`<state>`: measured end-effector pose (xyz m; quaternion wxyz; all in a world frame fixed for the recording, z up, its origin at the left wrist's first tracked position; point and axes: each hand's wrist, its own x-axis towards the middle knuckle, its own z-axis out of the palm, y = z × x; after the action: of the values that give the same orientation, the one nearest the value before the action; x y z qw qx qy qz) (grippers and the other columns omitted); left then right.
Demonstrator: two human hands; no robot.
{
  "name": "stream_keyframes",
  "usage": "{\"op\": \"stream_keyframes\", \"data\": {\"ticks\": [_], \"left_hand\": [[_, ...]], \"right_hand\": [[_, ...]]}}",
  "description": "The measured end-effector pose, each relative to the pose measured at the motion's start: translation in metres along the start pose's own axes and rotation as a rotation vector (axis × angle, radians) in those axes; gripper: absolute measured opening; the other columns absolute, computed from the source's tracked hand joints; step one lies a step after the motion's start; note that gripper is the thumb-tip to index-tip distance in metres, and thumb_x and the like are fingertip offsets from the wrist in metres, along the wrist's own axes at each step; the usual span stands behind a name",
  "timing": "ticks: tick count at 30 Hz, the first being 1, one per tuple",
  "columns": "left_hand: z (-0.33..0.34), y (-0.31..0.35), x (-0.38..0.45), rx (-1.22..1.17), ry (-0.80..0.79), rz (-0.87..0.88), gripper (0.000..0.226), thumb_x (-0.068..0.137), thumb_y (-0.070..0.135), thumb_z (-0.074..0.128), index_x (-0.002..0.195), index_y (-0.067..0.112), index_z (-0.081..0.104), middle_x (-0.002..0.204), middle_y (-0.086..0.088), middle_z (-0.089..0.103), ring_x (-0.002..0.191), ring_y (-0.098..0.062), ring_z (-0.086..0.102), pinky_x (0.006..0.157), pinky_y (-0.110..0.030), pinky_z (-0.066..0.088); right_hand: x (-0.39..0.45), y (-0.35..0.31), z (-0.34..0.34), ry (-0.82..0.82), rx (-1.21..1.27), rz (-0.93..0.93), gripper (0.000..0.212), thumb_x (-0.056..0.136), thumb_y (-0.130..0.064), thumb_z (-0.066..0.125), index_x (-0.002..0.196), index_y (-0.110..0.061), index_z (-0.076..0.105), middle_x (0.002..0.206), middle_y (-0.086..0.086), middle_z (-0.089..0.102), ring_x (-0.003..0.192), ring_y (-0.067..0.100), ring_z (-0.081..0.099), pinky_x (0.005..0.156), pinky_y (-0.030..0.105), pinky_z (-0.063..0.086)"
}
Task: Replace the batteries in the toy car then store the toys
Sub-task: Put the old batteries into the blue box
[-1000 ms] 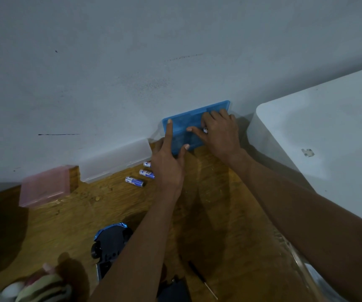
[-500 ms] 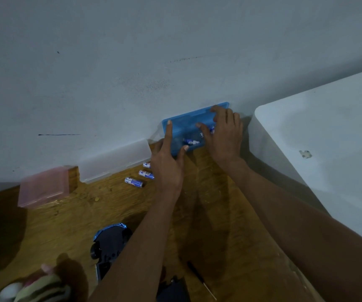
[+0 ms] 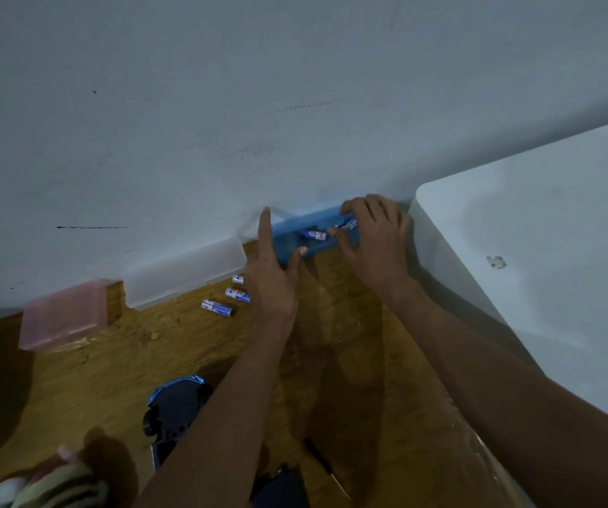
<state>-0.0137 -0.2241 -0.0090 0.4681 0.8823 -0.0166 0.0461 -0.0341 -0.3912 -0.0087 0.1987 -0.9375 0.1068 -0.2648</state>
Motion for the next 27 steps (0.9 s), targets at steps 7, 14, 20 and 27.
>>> {"op": "stream_keyframes", "data": {"ticks": [7,14,20,27], "left_hand": [[-0.002,0.005,-0.006,0.095,-0.029,0.093,0.065,0.096,0.045,0.063,0.155,0.032,0.038,0.142,-0.013,0.057,0.125,-0.026,0.058,0.1,-0.038,0.053],[-0.002,0.01,-0.001,0.123,-0.017,0.044,0.054,0.095,0.044,0.064,0.141,0.016,0.059,0.145,-0.016,0.055,0.131,-0.029,0.054,0.11,-0.037,0.044],[-0.002,0.011,-0.001,0.141,-0.014,0.033,0.053,0.094,0.038,0.068,0.141,0.015,0.058,0.144,-0.012,0.056,0.131,-0.025,0.054,0.111,-0.033,0.042],[-0.007,0.022,0.009,0.213,-0.116,-0.001,0.053,0.097,0.037,0.065,0.144,0.014,0.055,0.144,-0.013,0.056,0.132,-0.028,0.051,0.111,-0.037,0.042]], "right_hand": [[-0.016,0.005,0.001,-0.041,0.18,0.098,0.04,0.088,-0.049,0.068,0.118,-0.022,0.066,0.137,0.006,0.053,0.132,0.024,0.042,0.107,0.036,0.042],[-0.009,-0.001,-0.004,-0.107,0.355,0.489,0.063,0.086,-0.058,0.069,0.14,-0.029,0.056,0.141,0.008,0.055,0.125,0.023,0.054,0.101,0.037,0.052],[-0.007,0.002,-0.007,-0.154,0.351,0.502,0.062,0.083,-0.058,0.071,0.137,-0.031,0.056,0.14,0.004,0.055,0.124,0.02,0.053,0.096,0.031,0.049],[0.005,-0.006,-0.019,-0.279,0.197,0.503,0.059,0.086,-0.061,0.065,0.135,-0.031,0.053,0.136,0.008,0.056,0.123,0.028,0.054,0.094,0.037,0.046]]}}
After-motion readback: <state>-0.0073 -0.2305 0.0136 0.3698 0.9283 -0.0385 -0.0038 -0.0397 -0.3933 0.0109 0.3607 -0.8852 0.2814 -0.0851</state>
